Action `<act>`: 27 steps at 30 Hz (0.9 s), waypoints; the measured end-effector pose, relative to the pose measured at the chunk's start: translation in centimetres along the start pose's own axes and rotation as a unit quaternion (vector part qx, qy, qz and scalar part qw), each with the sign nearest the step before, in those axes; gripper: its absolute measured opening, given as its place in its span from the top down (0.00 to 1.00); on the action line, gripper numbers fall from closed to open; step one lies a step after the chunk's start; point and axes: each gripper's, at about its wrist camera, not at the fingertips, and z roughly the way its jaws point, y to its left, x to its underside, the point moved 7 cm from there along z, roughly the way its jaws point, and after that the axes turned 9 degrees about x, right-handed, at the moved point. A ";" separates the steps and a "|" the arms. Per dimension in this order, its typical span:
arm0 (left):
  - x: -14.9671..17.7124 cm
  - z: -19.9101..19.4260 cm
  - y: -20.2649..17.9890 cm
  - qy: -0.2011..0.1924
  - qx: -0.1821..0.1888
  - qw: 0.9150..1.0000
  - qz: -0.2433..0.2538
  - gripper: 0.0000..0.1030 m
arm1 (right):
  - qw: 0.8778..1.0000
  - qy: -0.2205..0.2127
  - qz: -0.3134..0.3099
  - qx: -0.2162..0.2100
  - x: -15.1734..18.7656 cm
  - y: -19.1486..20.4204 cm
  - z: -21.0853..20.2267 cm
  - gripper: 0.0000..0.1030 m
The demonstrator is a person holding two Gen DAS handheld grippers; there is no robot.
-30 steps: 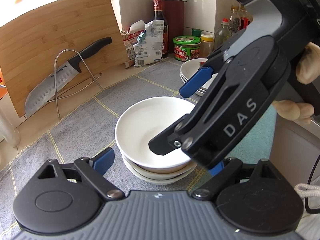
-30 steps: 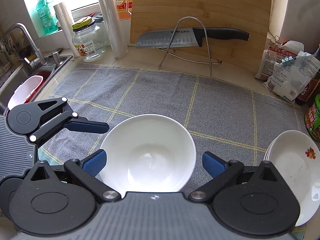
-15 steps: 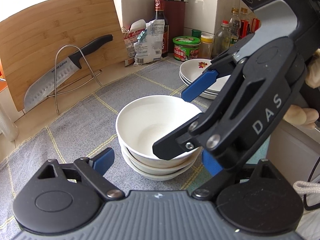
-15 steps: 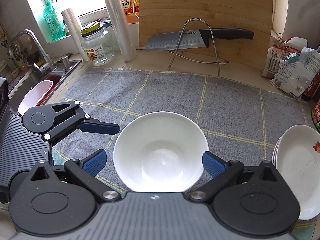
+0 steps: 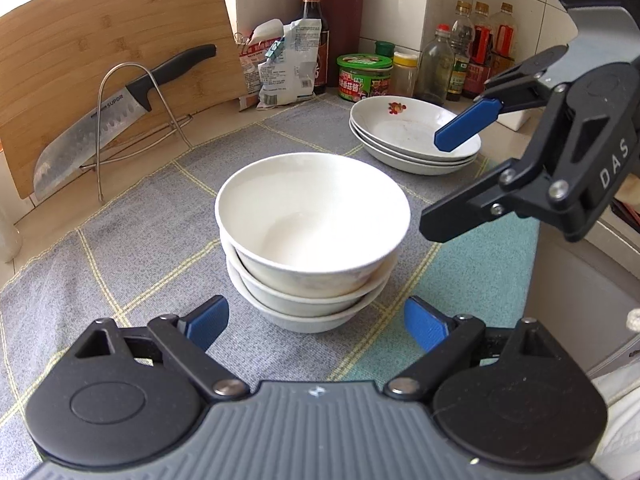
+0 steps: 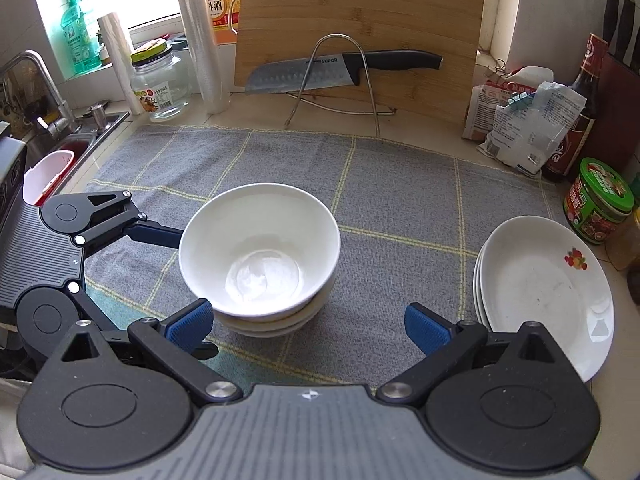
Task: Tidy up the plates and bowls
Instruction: 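Bring both tools to opposite sides of the three-bowl stack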
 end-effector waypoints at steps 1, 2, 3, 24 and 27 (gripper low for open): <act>0.3 0.3 0.0 0.005 -0.009 1.000 -0.006 0.08 | 1.000 0.004 -0.012 0.001 0.4 -0.2 0.4 0.00; 0.6 0.5 0.1 0.009 -0.020 1.000 -0.013 0.08 | 1.000 0.007 -0.023 -0.002 0.8 -0.3 1.0 0.00; 0.9 0.7 0.2 0.012 -0.030 0.999 -0.023 0.08 | 0.999 0.012 -0.036 -0.011 1.2 -0.4 1.8 0.00; 5.1 0.6 0.0 0.030 -0.210 0.941 -0.263 0.09 | 0.962 -0.001 -0.244 -0.121 3.3 1.2 9.8 0.00; 4.9 1.1 0.2 0.034 -0.203 0.944 -0.258 0.09 | 0.961 -0.007 -0.248 -0.126 3.4 1.0 9.7 0.00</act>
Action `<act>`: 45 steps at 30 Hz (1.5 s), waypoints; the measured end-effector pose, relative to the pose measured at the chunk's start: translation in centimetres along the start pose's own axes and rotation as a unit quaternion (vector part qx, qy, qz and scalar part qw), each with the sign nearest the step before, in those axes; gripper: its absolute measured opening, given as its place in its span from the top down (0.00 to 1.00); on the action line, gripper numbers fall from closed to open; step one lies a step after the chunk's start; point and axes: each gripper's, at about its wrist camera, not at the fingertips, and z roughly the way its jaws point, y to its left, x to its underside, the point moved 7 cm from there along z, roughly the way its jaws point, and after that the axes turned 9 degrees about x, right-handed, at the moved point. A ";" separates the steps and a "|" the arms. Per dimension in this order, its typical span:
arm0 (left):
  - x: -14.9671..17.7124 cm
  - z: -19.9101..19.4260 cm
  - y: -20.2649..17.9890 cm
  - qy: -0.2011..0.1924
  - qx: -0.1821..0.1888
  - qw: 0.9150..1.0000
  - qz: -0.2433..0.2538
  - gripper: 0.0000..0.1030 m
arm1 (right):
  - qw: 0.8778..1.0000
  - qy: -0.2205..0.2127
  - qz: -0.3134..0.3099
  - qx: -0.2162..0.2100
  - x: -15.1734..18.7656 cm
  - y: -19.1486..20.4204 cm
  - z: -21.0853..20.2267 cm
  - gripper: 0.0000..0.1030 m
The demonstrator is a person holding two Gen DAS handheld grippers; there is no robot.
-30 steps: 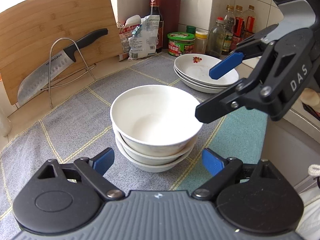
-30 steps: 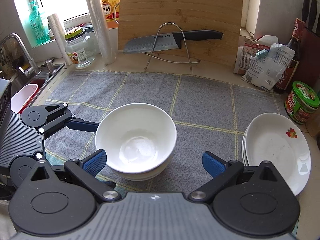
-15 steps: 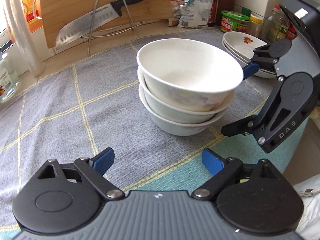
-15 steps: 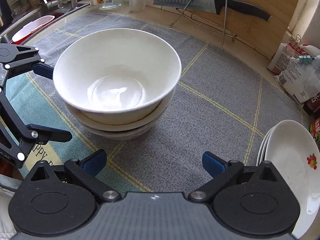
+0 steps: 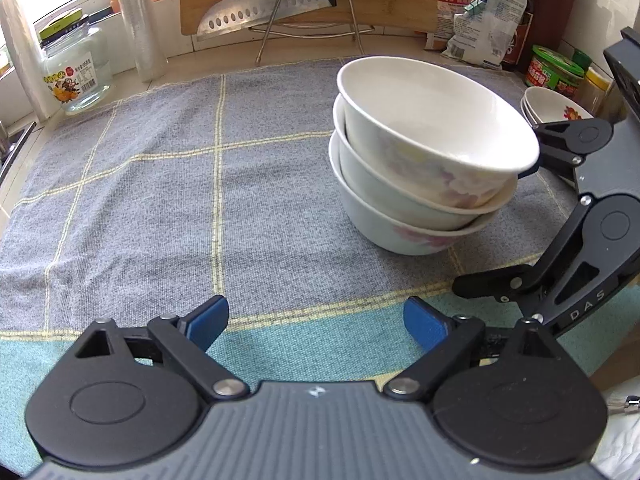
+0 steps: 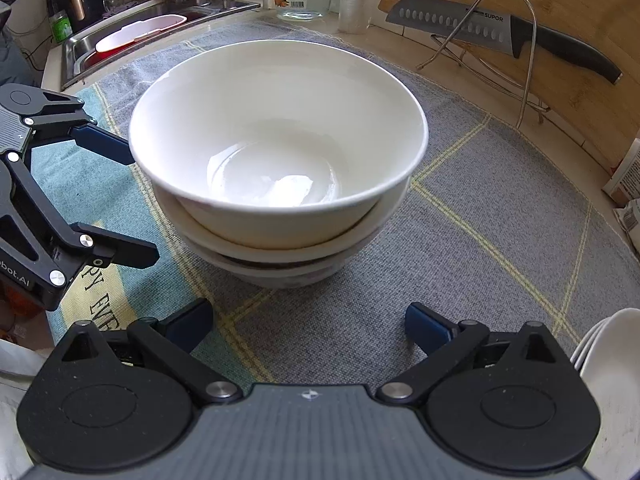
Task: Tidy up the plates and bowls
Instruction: 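Bring both tools to opposite sides of the three-bowl stack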
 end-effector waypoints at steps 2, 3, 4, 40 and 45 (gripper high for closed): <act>-0.3 0.4 -0.2 0.003 0.007 1.000 0.015 0.09 | 1.000 -0.003 -0.002 -0.001 0.1 0.0 -0.1 0.00; -0.5 0.6 -0.3 0.003 0.012 1.000 0.025 0.09 | 1.000 -0.004 -0.002 -0.001 0.2 0.0 -0.2 0.00; -0.6 0.9 -0.3 0.004 0.014 0.999 0.033 0.09 | 1.000 -0.005 -0.002 -0.001 0.2 -0.1 -0.1 0.00; -3.9 4.3 -0.2 0.003 0.160 0.957 0.240 0.00 | 1.000 -0.025 0.014 0.009 0.3 -0.3 -0.2 0.00; -4.1 4.5 0.0 0.004 0.184 0.944 0.273 0.00 | 0.999 -0.023 0.021 0.013 0.1 -0.3 0.0 0.00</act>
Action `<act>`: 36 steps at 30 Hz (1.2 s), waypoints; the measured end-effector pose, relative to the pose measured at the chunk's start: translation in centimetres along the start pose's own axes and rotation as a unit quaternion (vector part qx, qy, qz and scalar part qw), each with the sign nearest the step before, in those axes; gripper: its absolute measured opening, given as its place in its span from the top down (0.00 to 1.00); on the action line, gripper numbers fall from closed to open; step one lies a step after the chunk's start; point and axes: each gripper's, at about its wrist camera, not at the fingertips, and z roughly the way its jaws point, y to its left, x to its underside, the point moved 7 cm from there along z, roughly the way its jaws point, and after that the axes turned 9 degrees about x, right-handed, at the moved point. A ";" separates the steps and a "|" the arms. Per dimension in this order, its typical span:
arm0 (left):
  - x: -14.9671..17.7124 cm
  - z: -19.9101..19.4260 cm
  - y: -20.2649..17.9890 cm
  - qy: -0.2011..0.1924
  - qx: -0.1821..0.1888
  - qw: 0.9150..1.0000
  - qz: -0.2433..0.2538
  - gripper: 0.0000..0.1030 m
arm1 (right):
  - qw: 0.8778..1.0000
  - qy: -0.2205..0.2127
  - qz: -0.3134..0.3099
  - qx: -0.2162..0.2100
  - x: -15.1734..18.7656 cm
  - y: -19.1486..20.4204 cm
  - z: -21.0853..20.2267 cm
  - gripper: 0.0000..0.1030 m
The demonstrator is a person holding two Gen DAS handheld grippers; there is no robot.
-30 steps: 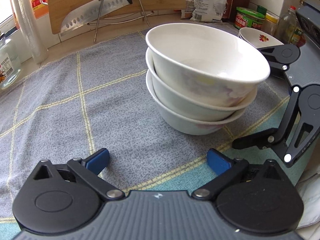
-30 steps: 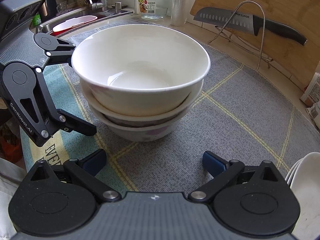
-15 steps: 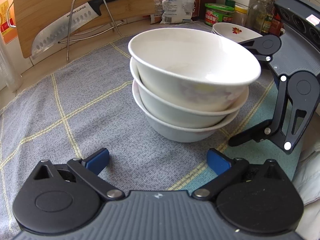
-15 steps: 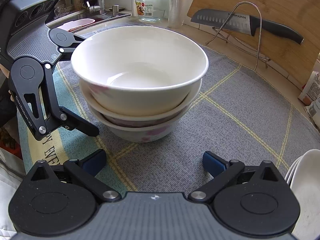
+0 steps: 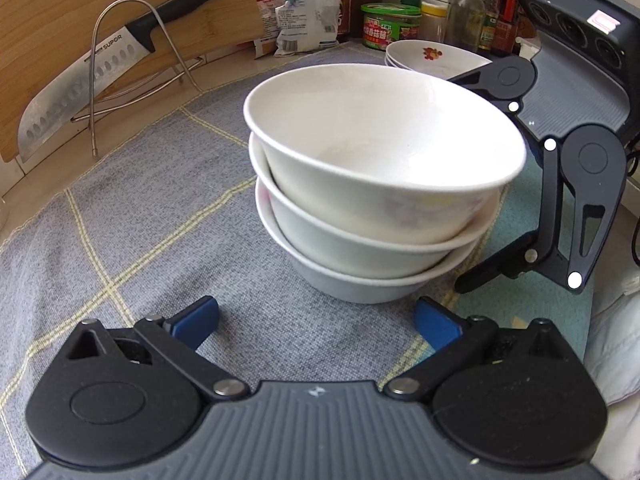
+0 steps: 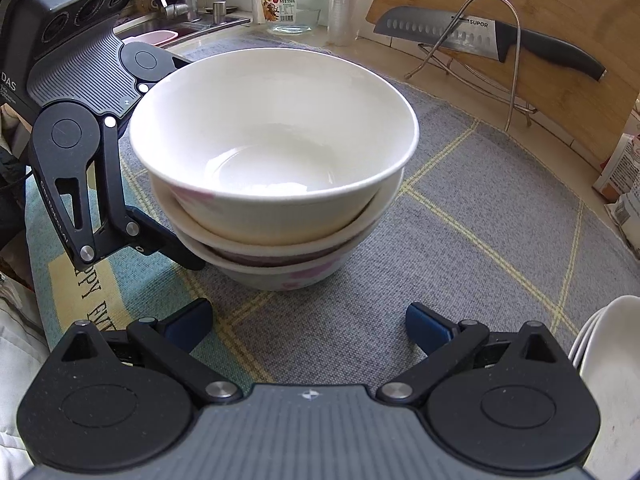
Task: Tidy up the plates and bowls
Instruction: 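Bring both tools to opposite sides of the three-bowl stack, then grasp the bowl stack rim with the left tool while the right tool grips the opposite rim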
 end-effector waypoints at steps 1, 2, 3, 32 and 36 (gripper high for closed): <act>-0.1 0.1 0.0 0.000 0.004 1.000 0.006 0.00 | 1.000 0.000 0.001 0.001 0.0 0.0 0.0 0.00; -0.2 0.1 0.0 0.001 0.007 1.000 0.009 0.00 | 1.000 0.000 0.002 0.002 0.0 0.0 0.0 0.00; -0.2 0.1 0.0 0.004 0.010 1.000 0.014 0.00 | 1.000 0.000 0.001 0.001 -0.1 0.1 0.1 0.00; -1.3 1.3 -0.8 0.055 0.104 0.979 0.165 0.31 | 0.993 -0.015 -0.097 -0.063 -3.1 0.8 -1.1 0.19; -1.3 1.5 -0.6 0.057 0.113 0.977 0.170 0.30 | 0.993 -0.011 -0.095 -0.066 -3.1 0.7 -0.9 0.19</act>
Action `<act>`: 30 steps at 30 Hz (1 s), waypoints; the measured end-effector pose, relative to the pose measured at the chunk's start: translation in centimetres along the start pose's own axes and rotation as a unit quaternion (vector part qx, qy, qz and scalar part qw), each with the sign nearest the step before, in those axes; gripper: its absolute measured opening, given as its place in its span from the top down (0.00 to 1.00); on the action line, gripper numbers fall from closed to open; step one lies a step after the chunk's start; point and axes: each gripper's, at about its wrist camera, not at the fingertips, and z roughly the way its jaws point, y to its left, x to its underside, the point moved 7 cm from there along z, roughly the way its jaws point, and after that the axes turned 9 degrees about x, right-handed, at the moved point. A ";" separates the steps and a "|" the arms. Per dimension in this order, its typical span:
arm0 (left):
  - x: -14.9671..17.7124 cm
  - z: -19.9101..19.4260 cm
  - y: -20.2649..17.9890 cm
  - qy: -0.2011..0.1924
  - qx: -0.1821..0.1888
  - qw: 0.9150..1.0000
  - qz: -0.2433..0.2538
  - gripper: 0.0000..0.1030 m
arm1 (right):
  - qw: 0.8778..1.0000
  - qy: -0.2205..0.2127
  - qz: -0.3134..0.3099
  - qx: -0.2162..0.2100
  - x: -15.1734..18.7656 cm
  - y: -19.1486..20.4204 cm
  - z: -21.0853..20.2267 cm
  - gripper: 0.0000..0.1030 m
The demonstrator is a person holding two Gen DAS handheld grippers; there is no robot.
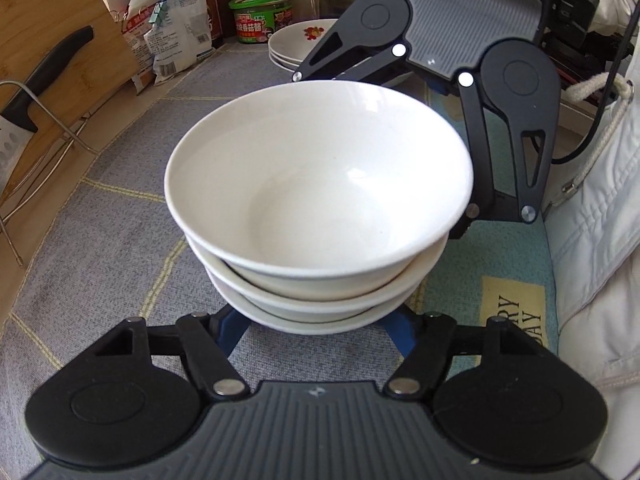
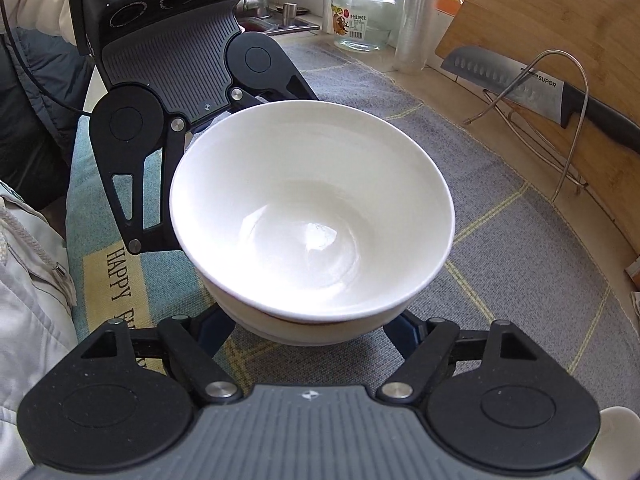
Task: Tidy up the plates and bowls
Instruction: 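Grasp the bowl stack rim with the left tool while the right tool grips the opposite rim, then carry the bowl stack with both tools onto the white flowered plate stack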
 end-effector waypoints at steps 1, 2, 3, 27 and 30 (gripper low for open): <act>0.0 0.1 0.1 0.000 0.003 1.000 0.001 0.30 | 1.000 0.001 -0.001 0.000 0.0 0.0 0.0 0.19; 0.0 0.1 0.2 0.000 0.005 1.000 0.002 0.29 | 1.000 0.002 -0.002 0.001 0.0 0.0 0.0 0.19; 0.0 0.2 0.3 0.000 0.008 1.000 0.000 0.29 | 1.000 0.002 -0.004 0.001 -0.1 0.0 0.1 0.19; -0.5 0.6 0.1 0.011 0.018 1.000 0.001 0.29 | 1.000 0.016 0.007 -0.002 0.1 0.0 -0.8 0.18; -0.9 0.3 0.0 0.011 0.013 1.000 -0.001 0.29 | 1.000 0.016 0.004 -0.001 0.2 0.0 -1.5 0.18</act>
